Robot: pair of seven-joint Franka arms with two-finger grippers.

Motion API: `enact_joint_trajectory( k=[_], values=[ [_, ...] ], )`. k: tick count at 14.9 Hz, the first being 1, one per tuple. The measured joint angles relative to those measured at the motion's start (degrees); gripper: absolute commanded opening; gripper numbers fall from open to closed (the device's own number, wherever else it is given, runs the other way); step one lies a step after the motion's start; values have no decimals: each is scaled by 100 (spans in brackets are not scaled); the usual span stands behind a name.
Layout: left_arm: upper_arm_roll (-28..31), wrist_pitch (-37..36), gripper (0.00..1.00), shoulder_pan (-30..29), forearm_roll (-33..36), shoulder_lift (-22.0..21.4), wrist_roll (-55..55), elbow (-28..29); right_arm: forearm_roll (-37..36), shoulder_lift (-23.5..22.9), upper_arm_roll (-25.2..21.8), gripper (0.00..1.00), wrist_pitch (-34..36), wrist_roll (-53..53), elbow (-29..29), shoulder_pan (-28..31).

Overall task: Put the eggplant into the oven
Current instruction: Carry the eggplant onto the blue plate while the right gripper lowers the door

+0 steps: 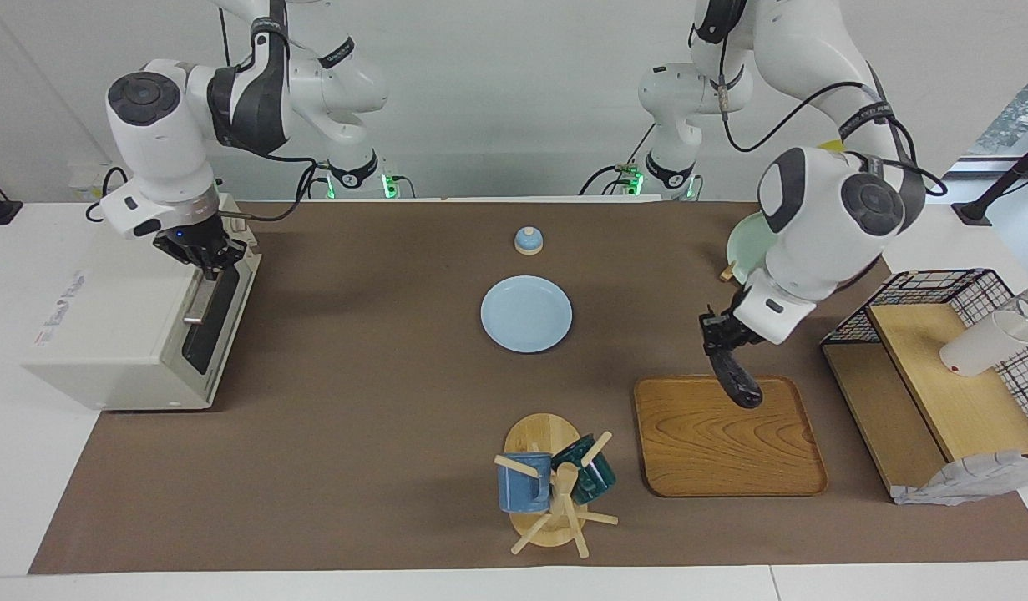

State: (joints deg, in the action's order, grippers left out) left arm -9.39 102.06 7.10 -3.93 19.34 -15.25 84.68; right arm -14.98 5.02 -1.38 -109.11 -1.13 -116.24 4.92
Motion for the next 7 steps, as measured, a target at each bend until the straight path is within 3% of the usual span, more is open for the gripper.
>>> enact_joint_trajectory(
  k=[4, 7],
  values=[
    [-30, 94, 0, 936, -10, -191, -744, 437, 0, 0, 0, 0, -7, 196, -78, 49],
    [-33, 1062, 0, 1448, -47, -398, -1027, 1312, 3, 2, 4, 0, -272, 212, -293, 140]
  ],
)
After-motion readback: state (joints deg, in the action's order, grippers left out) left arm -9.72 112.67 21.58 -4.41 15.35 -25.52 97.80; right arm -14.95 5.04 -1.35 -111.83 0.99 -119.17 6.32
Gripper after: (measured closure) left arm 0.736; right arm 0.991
